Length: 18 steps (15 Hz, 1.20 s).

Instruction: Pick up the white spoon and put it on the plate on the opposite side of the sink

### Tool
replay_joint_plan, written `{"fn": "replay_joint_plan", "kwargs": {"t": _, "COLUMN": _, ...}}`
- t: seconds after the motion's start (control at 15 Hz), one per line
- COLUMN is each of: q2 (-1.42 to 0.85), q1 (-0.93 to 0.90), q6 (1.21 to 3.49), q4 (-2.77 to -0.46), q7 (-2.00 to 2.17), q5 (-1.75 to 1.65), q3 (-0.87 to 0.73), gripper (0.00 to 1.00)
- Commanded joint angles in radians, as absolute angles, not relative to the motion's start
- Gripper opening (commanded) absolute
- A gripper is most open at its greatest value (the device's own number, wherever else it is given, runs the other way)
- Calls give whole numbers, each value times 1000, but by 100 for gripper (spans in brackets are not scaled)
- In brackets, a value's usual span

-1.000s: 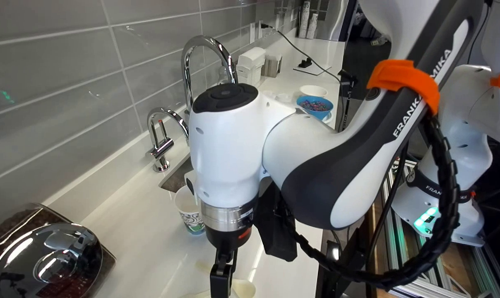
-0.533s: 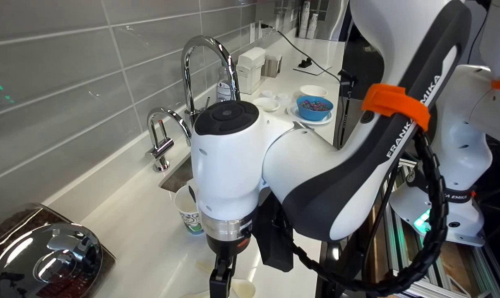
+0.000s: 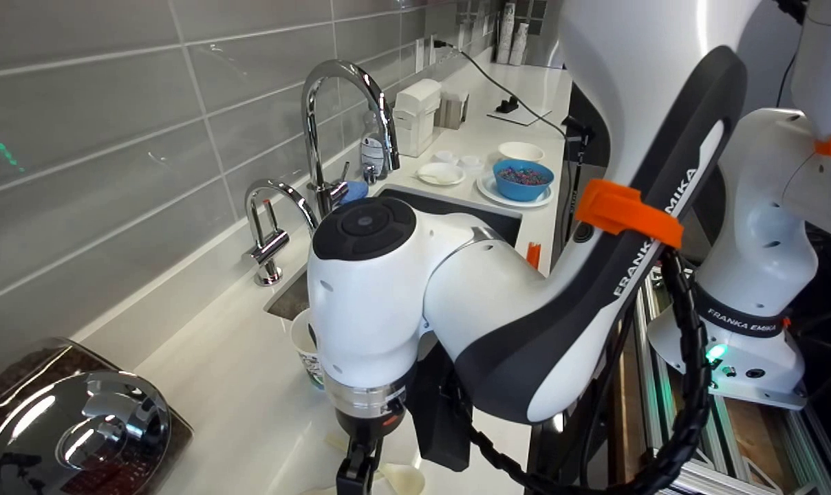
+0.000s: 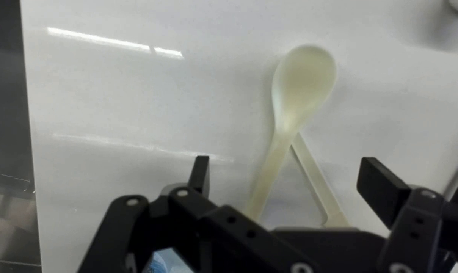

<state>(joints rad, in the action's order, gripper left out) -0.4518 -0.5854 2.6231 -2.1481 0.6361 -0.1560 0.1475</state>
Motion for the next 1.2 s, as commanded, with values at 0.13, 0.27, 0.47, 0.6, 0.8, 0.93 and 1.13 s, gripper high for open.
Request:
{"fn": "replay_joint_plan", "kwargs": {"t": 0.13, "q2": -506, "q1": -623, "q6": 2636, "q4": -2103, "q7": 683, "q5": -175, "q3": 106, "gripper": 93}}
{"fn": "replay_joint_plan", "kwargs": {"t": 0.27, "q2": -514, "q1": -629, "q6": 2639, "q4": -2097, "q7": 687, "q5": -174, "q3": 97, "gripper": 68}}
{"fn": "replay_joint_plan", "kwargs": {"t": 0.47, "q2": -521, "q1": -638, "q6": 2641, "q4": -2091, "q7": 696, "q5": -175, "q3": 83, "gripper": 44}}
{"fn": "replay_joint_plan", "kwargs": {"t": 0.6, "q2": -524, "q1": -644, "q6": 2641, "q4": -2089, "q7": 700, "q5": -177, "q3": 76, "gripper": 29}}
{"fn": "replay_joint_plan", "kwargs": {"t": 0.8, "q2": -522, "q1": -650, "q6": 2643, "q4": -2086, "q7": 707, "q5": -178, "q3": 69, "gripper": 6}}
{"fn": "replay_joint_plan", "kwargs": {"t": 0.93, "q2": -521, "q1": -654, "q6": 2644, "q4": -2087, "q7": 708, "q5": -177, "q3": 66, "gripper": 0}}
{"fn": "replay_joint_plan", "kwargs": {"t": 1.13, "q2": -519, "q1": -658, "q6": 2641, "q4": -2087, "q7": 709, "q5": -177, "q3": 63, "gripper": 3}}
